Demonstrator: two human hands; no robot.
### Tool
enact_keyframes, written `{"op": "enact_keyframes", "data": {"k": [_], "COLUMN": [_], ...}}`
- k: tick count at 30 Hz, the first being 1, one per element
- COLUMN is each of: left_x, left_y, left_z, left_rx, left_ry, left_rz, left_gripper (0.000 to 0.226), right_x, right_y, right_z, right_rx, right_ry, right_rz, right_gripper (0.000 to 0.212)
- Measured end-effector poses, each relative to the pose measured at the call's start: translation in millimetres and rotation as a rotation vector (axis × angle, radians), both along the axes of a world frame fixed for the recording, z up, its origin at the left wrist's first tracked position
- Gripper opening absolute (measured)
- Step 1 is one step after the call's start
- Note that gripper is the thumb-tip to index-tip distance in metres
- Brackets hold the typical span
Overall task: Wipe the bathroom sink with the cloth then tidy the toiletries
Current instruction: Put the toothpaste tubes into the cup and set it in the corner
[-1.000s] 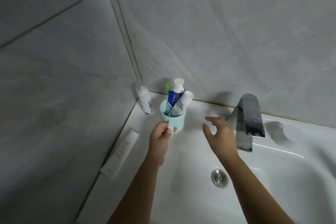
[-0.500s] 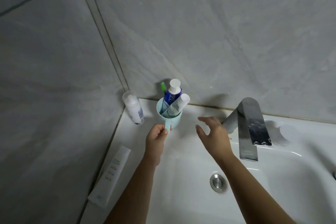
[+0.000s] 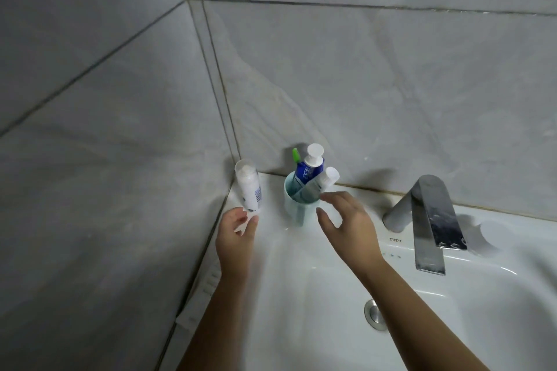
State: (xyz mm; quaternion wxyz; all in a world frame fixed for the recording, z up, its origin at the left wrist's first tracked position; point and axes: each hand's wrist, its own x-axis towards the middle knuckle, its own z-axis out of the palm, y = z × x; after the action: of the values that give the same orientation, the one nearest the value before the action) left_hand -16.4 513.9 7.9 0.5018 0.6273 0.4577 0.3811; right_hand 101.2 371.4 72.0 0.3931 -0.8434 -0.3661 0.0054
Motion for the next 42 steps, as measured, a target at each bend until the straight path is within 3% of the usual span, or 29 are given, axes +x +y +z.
{"op": "enact_keyframes", "data": {"k": [4,8,20,28,42], "left_x": [10.2,30.7,37.9,-5.8,-23.1], "left_y": [31.6,45.9,45.7,-8.2,-71.4], "left_z": [1.7,-1.5,1.7,85.5,309.8], "left_rx": [0.04,0.039,0.124,0.155,0.496], "left_ry": [0.083,0.114,0.132,-0.125,-0.406], "left_rz": [0.013,-0.038,0.004,-0.029,-0.053], "left_gripper": [0.047,0.056,0.038,0.04,0.03], "right_x": [-5.1,0.2,11.7,9.0,27.8], "right_y": [25.5,40.5,28.4,-11.8,-51.1], "right_z": [7.7,6.0,7.6,58.3,194.1], "right_rx": [0.005,0.006,0.003,0.081,0.235], "right_ry": [-0.004,0.01,-0.001,-0.089,-0.329], "right_rz": [0.051,0.051,0.016,0.085,0.16], "right_gripper": [0.025,0.026,0.022,0.024,0.02]}}
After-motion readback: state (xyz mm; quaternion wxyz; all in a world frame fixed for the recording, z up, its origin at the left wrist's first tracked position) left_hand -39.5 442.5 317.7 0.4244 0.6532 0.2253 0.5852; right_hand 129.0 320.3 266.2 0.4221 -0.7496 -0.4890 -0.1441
